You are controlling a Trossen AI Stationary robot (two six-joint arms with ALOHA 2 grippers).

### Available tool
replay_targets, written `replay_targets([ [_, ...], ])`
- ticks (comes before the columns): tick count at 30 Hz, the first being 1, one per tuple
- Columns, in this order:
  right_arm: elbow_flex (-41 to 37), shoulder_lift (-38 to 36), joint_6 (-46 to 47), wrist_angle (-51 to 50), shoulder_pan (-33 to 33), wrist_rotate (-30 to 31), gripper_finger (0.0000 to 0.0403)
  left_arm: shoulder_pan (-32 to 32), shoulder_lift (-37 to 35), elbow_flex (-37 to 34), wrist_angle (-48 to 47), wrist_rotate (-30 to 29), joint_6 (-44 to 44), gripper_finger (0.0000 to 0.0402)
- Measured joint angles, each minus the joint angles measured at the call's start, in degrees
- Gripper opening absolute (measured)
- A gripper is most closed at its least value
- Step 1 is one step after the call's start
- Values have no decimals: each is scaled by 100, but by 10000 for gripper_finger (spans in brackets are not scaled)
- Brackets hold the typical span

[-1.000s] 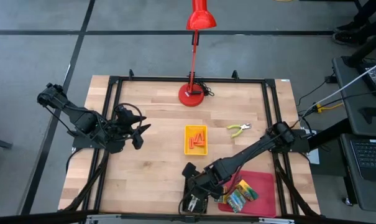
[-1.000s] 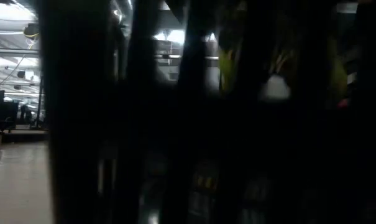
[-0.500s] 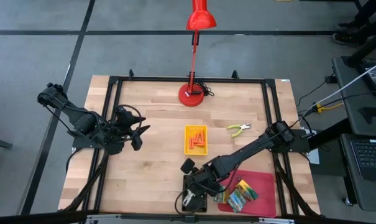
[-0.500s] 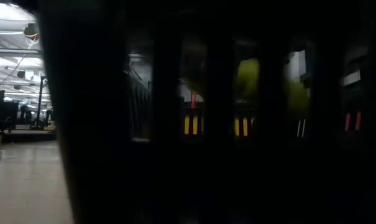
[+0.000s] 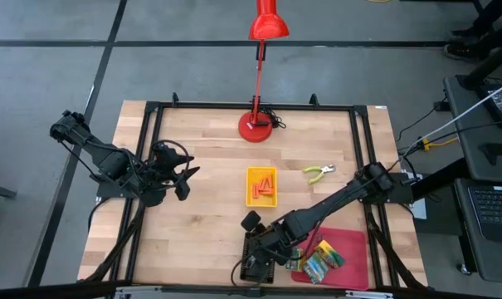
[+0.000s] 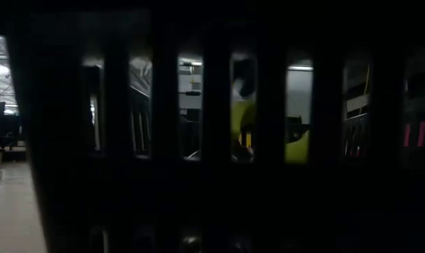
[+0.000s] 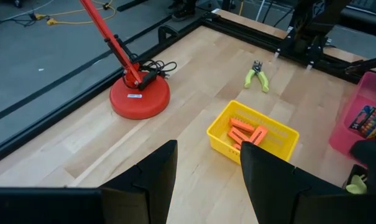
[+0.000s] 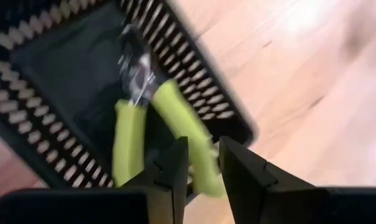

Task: Pick & Place School Supplies
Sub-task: Put the green hole puncher into the black bin

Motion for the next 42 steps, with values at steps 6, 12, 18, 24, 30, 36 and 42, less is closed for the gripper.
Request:
replay_targets([
  [6,571,-12,363,-240,26,871,96,0,0,0,-2,-46,0,173],
  [12,755,-40,2569,-1774,-301,2251,95,0,0,0,-2,-219,2,173],
  [18,763,-198,7416,-3282,-1252,2110,94,0,0,-4,-16,-410,48,173],
  [24,763,-223,11589,-4656,-2323,1476,94,0,0,-7,-22,-656,52,173],
  [30,548,-295,14033,-4712,-2931,1106,94,-8,2,-7,-21,-659,38,173],
  [36,-141,-603,15321,-4244,-3031,534,94,-150,2,-7,-2,-876,4,173],
  [42,-1434,-1191,15771,-3218,-3096,-176,94,-232,2,-7,-4,-1010,104,173],
])
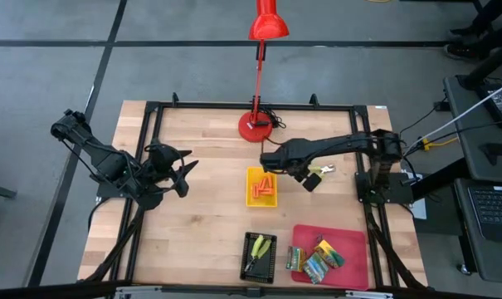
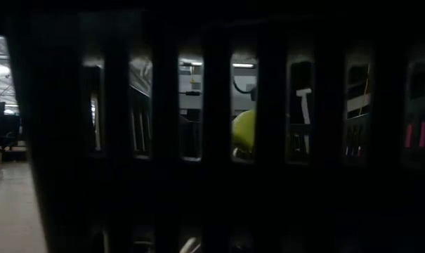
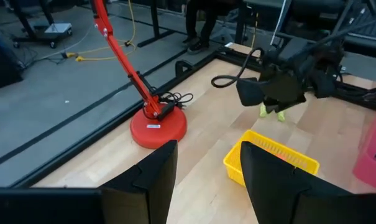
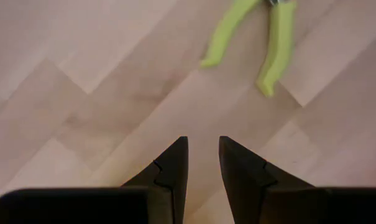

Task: Pick & Place School Supplies
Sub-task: Put the green hole puncher into the black bin

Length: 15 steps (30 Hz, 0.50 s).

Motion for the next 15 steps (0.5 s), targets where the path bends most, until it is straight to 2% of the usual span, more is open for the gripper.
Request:
replay_targets([
  [5,-880,-453,151,891,-262,-113,94,0,0,0,-8,10,240,173],
  [15,-1515,-680,73,864,-765,-64,94,0,-4,0,-66,11,311,173],
])
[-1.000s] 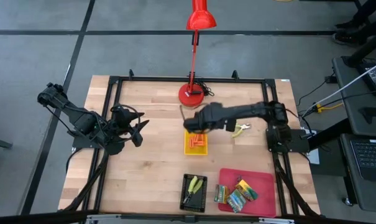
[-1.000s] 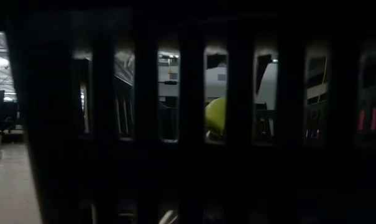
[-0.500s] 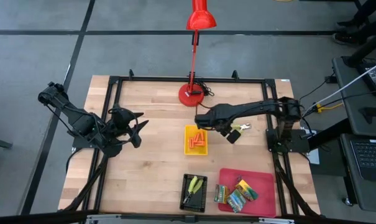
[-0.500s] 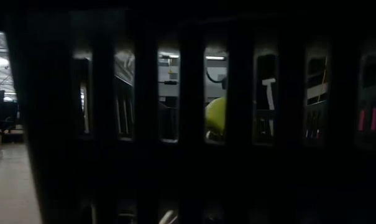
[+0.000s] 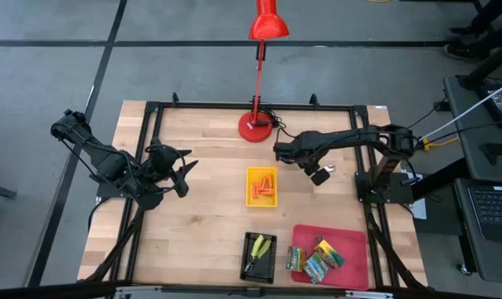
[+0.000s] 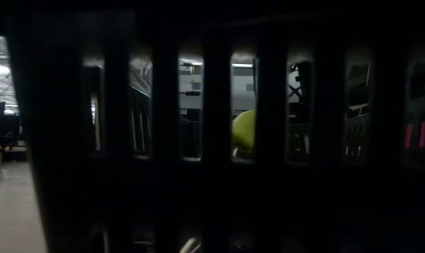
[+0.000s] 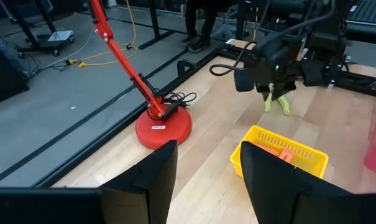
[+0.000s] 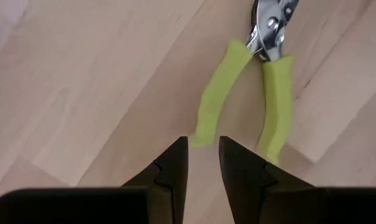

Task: Pick & Place School Supplies
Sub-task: Put the green hole puncher into the black bin

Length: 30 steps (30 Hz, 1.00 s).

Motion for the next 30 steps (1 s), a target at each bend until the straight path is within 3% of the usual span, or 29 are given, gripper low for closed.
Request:
replay_targets([
  [25,-1116,-22,-251,1296,166,169,93,260,-38,0,-15,-26,-348,173],
  [30,-1026,-2,-574,1280,305,436,65,260,-38,0,-13,-31,-374,173],
])
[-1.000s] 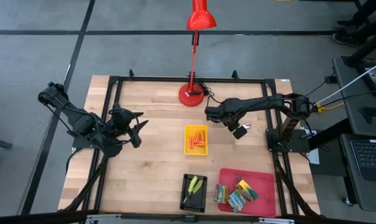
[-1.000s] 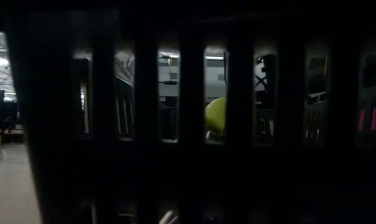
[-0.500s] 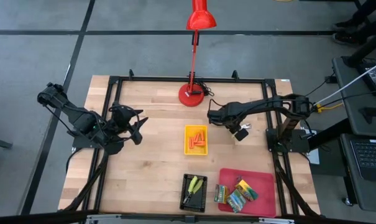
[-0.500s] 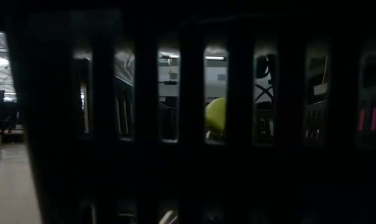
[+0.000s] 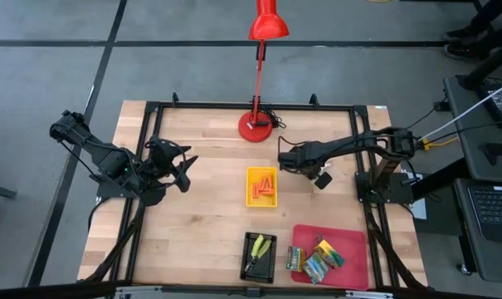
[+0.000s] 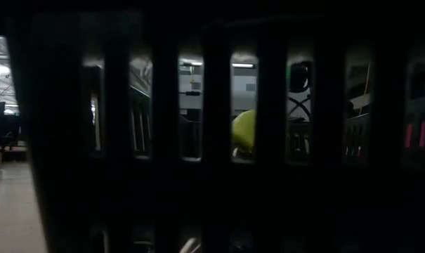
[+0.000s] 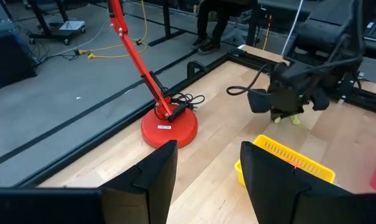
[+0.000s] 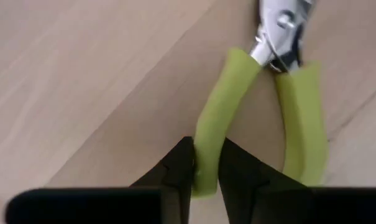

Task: Pick & Place School Supplies
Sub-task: Put the green hole puncher into the black bin

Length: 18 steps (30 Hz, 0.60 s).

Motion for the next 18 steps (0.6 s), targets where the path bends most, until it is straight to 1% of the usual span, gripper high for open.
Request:
replay_targets([
  [3,109,-92,-190,147,177,340,38,0,0,0,0,-7,-60,173],
  [6,102,-183,-234,53,398,526,38,0,0,0,0,-17,-138,173],
  [9,108,-286,-170,59,681,546,38,0,0,0,2,-29,-191,173],
  [11,243,-370,-283,45,932,720,38,-1,0,0,2,-37,-232,173],
  [13,526,-495,-800,25,1206,1183,38,-13,0,0,4,-42,-234,173],
  [15,906,-617,-1602,20,1460,1592,38,-17,0,0,2,-44,-234,173],
  [17,1329,-660,-2699,1,1693,1770,38,-15,0,1,1,-72,-233,173],
  [18,1591,-660,-3443,19,1831,1795,38,-15,0,2,2,-79,-228,173],
])
